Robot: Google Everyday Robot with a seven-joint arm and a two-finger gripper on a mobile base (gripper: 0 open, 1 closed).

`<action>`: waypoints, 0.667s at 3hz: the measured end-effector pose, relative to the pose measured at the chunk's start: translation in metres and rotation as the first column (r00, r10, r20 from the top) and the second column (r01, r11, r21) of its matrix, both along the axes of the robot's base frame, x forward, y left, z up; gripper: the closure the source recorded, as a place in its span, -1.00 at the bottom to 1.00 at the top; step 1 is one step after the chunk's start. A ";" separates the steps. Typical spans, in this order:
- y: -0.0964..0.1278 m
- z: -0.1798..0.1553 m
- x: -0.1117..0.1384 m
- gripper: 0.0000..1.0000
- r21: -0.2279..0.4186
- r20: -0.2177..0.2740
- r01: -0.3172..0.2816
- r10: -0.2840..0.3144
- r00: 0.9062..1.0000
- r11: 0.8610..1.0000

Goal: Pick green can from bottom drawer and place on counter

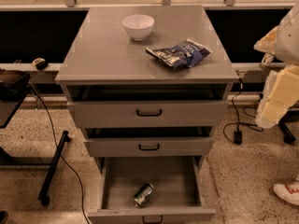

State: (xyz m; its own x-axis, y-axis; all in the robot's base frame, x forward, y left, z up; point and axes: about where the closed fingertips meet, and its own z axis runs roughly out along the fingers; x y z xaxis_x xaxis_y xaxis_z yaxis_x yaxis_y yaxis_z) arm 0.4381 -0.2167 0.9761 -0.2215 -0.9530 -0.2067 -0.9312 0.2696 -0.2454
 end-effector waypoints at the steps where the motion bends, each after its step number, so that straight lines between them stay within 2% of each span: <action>1: 0.000 0.000 0.000 -1.00 0.000 0.000 0.000 0.000 1.000 1.000; 2: 0.024 -0.037 0.012 -1.00 0.111 0.013 -0.029 0.028 1.000 0.993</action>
Offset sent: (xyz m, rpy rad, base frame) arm 0.0486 0.0783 -0.1091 0.3763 -0.0795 0.1068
